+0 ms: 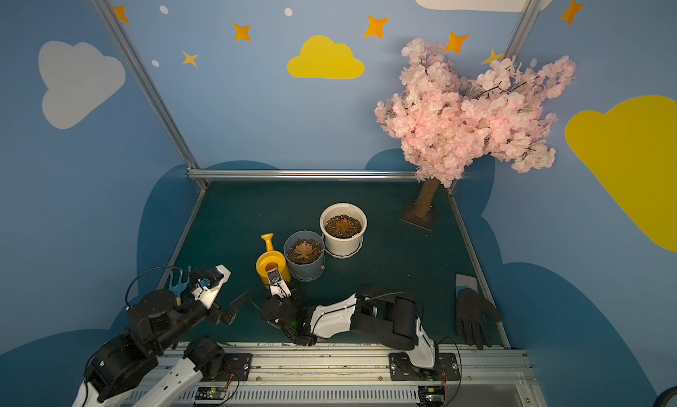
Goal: Water the succulent around the soil edge
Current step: Pick up the watering can from the center of the board.
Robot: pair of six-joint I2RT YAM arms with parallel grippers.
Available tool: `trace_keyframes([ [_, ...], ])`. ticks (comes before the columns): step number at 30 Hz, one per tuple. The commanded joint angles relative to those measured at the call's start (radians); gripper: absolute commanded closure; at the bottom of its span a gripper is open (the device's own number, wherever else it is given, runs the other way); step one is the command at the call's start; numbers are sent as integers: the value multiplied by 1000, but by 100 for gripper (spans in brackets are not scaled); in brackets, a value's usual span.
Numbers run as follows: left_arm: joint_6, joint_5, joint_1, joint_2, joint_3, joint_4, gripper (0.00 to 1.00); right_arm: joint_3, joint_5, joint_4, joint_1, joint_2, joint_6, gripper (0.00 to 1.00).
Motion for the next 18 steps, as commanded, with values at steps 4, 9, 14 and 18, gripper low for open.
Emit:
trace_keyframes([
  [4,13,19,6,-6,-8,20,0,-21,-37,5,6,-34,-29,89],
  [9,10,31,5,-1,-7,21,0,-91,-66,32,14,-125,-80,100],
  [14,6,61,6,7,-1,26,0,-167,-169,-15,16,-273,-138,100],
  [18,7,118,6,23,13,26,0,-218,-252,-233,15,-490,-181,100],
])
